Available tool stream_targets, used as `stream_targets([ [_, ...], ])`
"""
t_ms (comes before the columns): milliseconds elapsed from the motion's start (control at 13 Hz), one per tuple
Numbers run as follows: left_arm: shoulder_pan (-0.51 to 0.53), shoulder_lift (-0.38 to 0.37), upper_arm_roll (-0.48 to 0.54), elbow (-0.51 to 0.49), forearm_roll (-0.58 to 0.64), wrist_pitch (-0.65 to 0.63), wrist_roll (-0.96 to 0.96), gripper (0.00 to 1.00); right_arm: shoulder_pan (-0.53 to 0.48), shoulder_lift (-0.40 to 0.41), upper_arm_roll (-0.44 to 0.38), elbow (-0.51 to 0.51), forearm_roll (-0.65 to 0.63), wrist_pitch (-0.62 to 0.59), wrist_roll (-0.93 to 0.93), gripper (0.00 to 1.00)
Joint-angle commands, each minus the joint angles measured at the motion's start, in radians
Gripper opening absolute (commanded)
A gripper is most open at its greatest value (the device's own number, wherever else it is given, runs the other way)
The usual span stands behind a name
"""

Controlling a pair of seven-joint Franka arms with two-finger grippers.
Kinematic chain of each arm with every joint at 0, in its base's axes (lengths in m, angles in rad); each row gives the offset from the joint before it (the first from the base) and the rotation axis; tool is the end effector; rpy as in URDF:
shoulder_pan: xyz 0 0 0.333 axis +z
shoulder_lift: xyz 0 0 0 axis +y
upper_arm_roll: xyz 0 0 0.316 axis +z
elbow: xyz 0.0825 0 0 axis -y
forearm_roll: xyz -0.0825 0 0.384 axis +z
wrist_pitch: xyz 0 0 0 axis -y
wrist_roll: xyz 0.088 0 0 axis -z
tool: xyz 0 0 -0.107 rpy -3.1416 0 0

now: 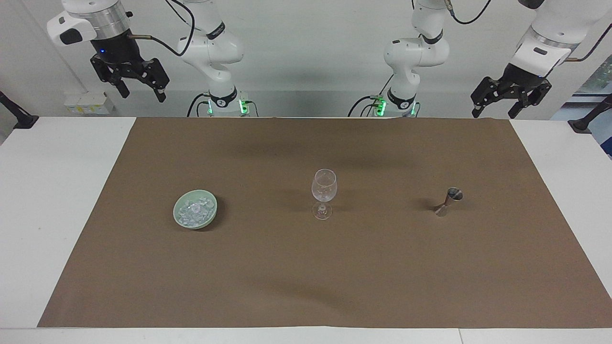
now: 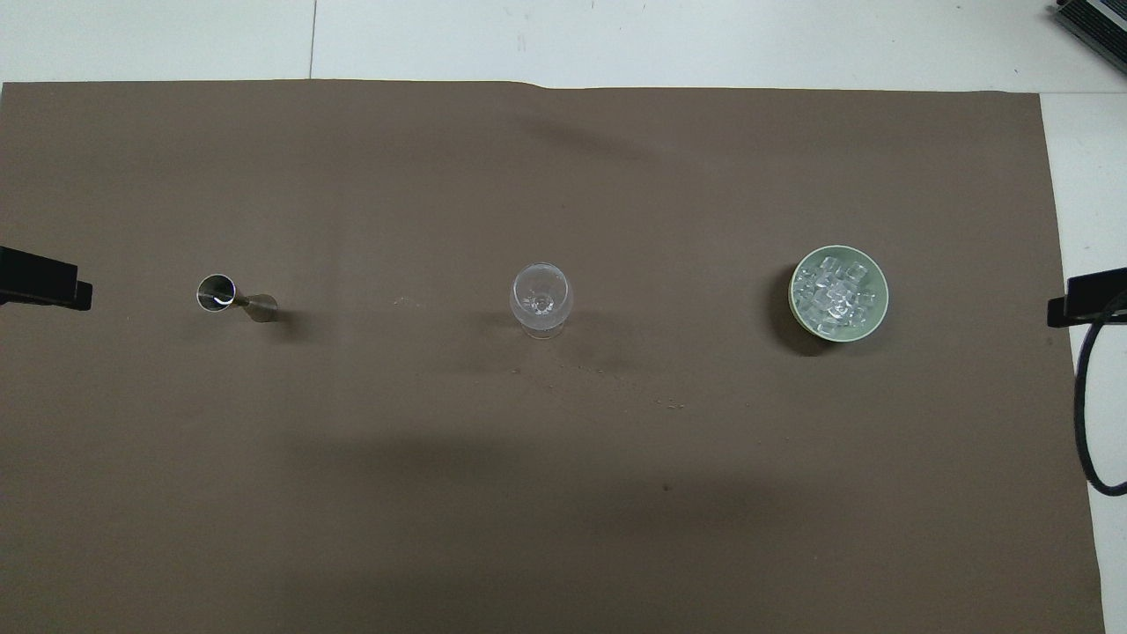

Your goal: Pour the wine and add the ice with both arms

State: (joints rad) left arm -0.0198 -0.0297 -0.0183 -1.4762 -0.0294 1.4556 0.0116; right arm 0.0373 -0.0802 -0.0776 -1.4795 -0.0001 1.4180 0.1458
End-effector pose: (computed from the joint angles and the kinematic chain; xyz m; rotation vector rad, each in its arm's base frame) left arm 0.5323 -0.0239 0.6746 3.1117 -0.0828 0.0136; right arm 0.5108 -0.0227 0.6959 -3.1209 0.2910 -0.0284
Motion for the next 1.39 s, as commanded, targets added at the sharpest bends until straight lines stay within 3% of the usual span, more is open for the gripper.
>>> stream_targets([
  [0, 0.001, -0.013, 0.001, -0.007, -0.003, -0.012, 0.004, 1.00, -0.004, -0.013, -0.002, -0.013, 0.020, 0.001, -0.020, 1.00],
  [1312, -0.002, -0.013, 0.000, -0.006, -0.004, -0.004, -0.001, 1.00, -0.004, -0.013, -0.002, -0.013, 0.020, 0.001, -0.020, 1.00],
])
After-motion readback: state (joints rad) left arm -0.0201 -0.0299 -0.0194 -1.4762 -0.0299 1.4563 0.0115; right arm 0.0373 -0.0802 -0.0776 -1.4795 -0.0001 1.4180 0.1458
